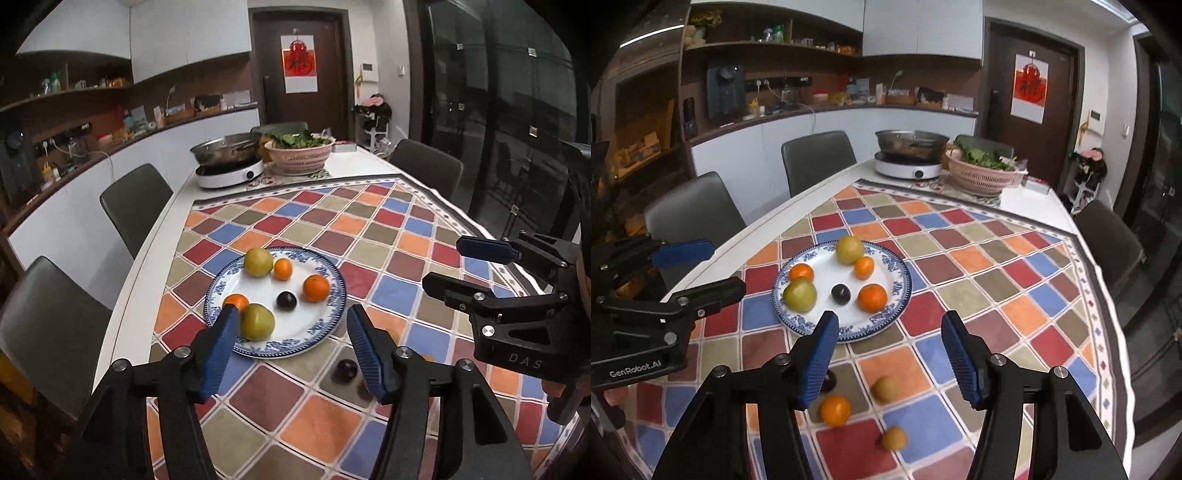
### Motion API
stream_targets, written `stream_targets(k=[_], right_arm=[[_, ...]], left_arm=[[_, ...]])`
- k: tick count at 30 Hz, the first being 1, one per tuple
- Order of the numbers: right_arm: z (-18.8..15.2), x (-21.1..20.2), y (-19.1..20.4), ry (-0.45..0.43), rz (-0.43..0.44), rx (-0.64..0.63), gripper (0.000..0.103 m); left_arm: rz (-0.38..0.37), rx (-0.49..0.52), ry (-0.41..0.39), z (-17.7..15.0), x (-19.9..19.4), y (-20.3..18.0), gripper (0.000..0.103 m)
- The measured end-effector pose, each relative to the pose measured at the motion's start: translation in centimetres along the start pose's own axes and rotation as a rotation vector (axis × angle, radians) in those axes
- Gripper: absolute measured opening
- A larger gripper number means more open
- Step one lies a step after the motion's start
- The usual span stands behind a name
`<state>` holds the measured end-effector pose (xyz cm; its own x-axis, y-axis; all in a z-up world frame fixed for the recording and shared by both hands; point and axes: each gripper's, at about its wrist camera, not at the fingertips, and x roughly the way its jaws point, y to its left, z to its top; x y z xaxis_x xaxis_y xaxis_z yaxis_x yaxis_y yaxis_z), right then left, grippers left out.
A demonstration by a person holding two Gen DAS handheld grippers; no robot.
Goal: Organize fruits
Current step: 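Withdraw both open tools from the plate toward the remaining loose fruits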
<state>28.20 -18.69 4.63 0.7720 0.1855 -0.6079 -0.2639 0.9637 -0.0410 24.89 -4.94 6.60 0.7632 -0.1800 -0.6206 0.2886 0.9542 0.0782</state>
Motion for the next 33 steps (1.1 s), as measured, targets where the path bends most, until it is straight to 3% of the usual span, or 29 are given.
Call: stream_targets(k=[10, 24, 30, 33], right_arm=[[-3.2, -3.5, 0.3, 0.0, -0.007, -0.006, 0.059], [-7.8, -3.9, -0.1, 0.038, -0.001, -0.011, 0.059], [-9.2, -2.9, 0.0, 0.059, 0.018, -0.038, 0.059], [-9.7, -2.2, -0.1, 0.071, 0.029, -0.041, 0.058]], left_arm=[[-0.056, -0.02, -0.015, -2.5, -2.5, -2.2, 0.065], [-0.126, 0.03, -0.014, -5.7, -1.1, -5.2, 0.064], [-0.156, 0.057, 0.001, -6.9, 0.3, -5.8, 0.06], [-0.181, 0.063, 0.029, -7.4, 1.4, -6.0, 0.053]])
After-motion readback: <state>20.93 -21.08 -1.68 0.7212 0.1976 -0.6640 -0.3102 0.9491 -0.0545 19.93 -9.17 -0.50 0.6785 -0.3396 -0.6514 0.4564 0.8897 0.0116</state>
